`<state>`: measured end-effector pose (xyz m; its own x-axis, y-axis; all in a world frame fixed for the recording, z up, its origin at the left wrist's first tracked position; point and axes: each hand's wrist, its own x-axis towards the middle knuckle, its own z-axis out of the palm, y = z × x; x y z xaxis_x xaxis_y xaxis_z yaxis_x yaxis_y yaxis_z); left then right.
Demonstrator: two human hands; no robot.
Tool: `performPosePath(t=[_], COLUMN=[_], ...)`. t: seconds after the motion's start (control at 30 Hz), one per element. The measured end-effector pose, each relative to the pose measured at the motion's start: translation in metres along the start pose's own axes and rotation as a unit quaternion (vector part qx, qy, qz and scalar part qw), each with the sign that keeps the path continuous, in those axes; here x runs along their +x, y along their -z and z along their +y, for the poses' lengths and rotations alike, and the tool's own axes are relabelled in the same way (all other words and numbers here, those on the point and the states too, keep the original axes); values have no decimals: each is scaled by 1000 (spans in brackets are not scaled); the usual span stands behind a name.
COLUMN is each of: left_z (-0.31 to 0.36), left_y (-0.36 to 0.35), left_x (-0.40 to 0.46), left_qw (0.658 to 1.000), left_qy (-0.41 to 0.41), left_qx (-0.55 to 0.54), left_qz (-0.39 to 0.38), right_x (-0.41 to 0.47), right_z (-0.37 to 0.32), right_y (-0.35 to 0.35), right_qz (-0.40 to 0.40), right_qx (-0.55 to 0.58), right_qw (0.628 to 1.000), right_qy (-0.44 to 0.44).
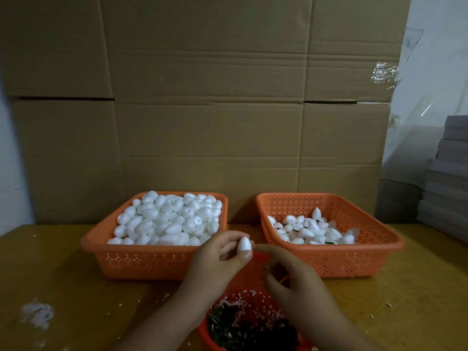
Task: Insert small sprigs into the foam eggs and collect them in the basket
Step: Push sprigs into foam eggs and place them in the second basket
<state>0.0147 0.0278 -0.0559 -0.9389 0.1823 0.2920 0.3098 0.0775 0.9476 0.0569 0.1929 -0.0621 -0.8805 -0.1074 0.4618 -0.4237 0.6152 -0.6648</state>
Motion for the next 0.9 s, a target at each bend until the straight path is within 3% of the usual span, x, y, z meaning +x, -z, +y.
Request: performPosePath(t=[0.3,0.47,0.77,0.9], left_z=[6,9,14,13], left_y=[1,4,7,10], left_x=[-1,-1,10,9], left_qw=[998,996,983,983], left_qy=[-49,-16,79,73], left_qx=[-48,-79,-160,-159], left_qz=[13,-30,-42,-63], right_x=[1,1,1,1], right_z=[1,0,-1,-2], right_y=[-1,-1,-1,-1], right_qz=[-8,-9,-7,-10], right_qx=[-14,-22,-32,-35], right_qw=[1000,1000,999,999], right_qy=[-11,-13,-11,-11])
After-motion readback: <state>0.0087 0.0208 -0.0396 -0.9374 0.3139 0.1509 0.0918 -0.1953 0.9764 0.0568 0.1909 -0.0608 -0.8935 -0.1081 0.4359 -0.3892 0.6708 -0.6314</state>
